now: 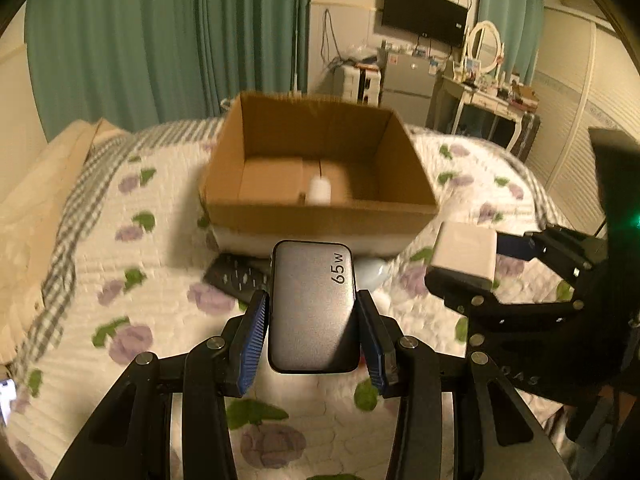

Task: Organize rigid objects
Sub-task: 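Lower the grey charger and white plug into the box and open both tools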

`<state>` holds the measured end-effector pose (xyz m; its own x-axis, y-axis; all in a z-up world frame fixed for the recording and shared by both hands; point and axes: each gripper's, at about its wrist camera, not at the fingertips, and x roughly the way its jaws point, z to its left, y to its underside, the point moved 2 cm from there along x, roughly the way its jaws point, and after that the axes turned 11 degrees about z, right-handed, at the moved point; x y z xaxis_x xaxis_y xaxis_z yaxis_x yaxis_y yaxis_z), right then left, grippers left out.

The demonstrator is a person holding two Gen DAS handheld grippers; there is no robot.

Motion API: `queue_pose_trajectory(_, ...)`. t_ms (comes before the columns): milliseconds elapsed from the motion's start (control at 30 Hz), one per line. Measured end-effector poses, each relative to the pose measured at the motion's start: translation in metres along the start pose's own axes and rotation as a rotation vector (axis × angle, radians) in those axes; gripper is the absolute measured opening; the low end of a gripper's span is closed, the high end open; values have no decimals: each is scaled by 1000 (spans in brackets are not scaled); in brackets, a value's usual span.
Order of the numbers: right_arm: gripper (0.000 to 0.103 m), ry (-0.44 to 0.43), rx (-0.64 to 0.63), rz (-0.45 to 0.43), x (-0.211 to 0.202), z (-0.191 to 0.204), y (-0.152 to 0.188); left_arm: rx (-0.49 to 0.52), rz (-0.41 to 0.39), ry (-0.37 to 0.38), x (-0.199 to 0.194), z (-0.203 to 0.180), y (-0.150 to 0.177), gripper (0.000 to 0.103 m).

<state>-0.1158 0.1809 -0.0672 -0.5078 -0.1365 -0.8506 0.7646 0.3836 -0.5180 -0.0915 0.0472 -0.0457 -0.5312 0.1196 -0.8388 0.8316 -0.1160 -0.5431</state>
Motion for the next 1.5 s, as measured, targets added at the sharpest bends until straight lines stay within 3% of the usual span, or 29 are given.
queue_pose_trajectory(300, 64, 31, 5, -136, -42, -31, -68, 15, -97, -9, -22, 2, -70, 44)
queue_pose_trajectory(467, 64, 31, 29, -175, -35, -51, -105, 0, -97, 5, 7, 13, -113, 44)
queue_pose_trajectory(600, 64, 2, 57, -177, -11, -63, -121, 8, -59, -25, 46, 18, -130, 44)
queue_pose_trajectory(800, 64, -20, 74, -150, 27, -69, -126, 5, 29, -54, 102, 25, -135, 44)
queue_pose_trajectory(1100, 64, -37, 88, -125, 57, -68, -127, 57, 60, -106, 136, 20, -125, 44)
queue_pose_trajectory(1200, 64, -34, 92, -120, 60, -69, -127, 95, 17, -121, 133, 16, -122, 46)
queue_pose_trajectory(1300, 64, -32, 107, -125, 57, -71, -126, 150, -9, -146, 121, 9, -122, 60)
queue_pose_trajectory(1500, 64, -29, 119, -130, 54, -70, -127, 99, -30, -135, 101, 17, -121, 63)
